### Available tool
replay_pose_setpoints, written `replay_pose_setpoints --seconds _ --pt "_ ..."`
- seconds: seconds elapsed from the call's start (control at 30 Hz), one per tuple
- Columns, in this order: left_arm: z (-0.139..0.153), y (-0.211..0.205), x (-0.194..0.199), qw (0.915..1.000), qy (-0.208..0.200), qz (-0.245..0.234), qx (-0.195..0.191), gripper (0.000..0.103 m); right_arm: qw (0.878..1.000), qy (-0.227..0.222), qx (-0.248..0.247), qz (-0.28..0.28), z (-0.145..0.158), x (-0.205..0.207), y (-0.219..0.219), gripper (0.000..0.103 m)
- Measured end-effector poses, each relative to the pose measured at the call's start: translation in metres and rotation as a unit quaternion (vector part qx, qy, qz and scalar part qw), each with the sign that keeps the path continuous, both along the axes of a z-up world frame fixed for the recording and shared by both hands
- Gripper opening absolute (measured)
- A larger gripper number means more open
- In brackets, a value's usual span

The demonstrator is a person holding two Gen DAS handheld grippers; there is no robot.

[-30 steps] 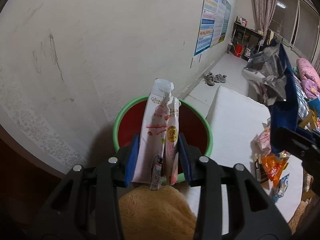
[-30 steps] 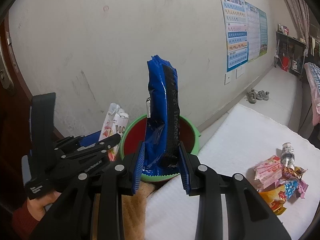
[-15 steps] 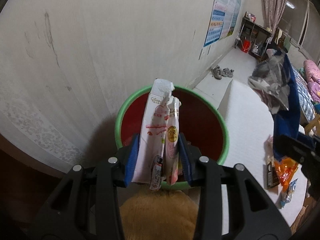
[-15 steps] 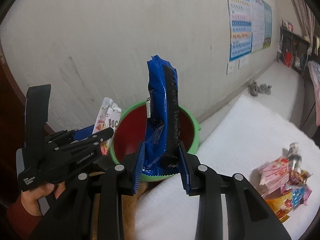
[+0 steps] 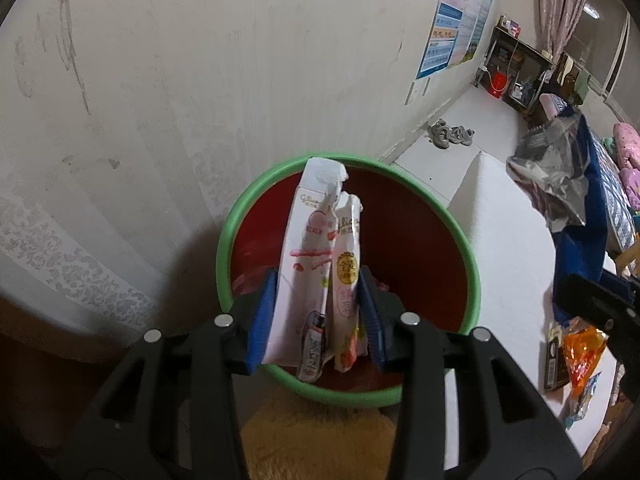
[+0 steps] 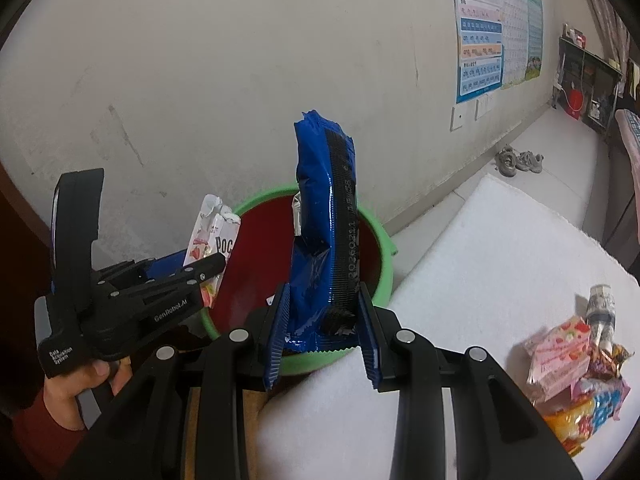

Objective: Collect trash
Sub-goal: 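Carry the tube packs with the left tool while the right tool carries the blue wrapper over the bin, then open the left tool over the bin while the right tool releases the blue wrapper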

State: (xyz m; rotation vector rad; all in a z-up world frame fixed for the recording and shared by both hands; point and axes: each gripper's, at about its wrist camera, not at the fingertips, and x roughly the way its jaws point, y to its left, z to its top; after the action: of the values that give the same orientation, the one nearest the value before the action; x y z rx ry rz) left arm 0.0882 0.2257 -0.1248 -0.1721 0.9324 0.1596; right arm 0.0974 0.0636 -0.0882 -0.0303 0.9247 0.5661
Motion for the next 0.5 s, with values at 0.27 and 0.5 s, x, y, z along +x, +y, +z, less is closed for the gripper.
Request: replay_pose_setpoints --seconds 0.27,0.5 --pt "-0.008 0.006 0.012 1.0 0.006 0.004 -0.002 0.039 1.0 -0.004 -0.005 0.016 -0.001 0.013 0.016 0.032" --pt "-0.012 0.011 0.019 0.9999 0.009 0.004 -0.007 0.041 1.0 0.004 -0.011 0.025 -0.011 0.021 0.026 0.034"
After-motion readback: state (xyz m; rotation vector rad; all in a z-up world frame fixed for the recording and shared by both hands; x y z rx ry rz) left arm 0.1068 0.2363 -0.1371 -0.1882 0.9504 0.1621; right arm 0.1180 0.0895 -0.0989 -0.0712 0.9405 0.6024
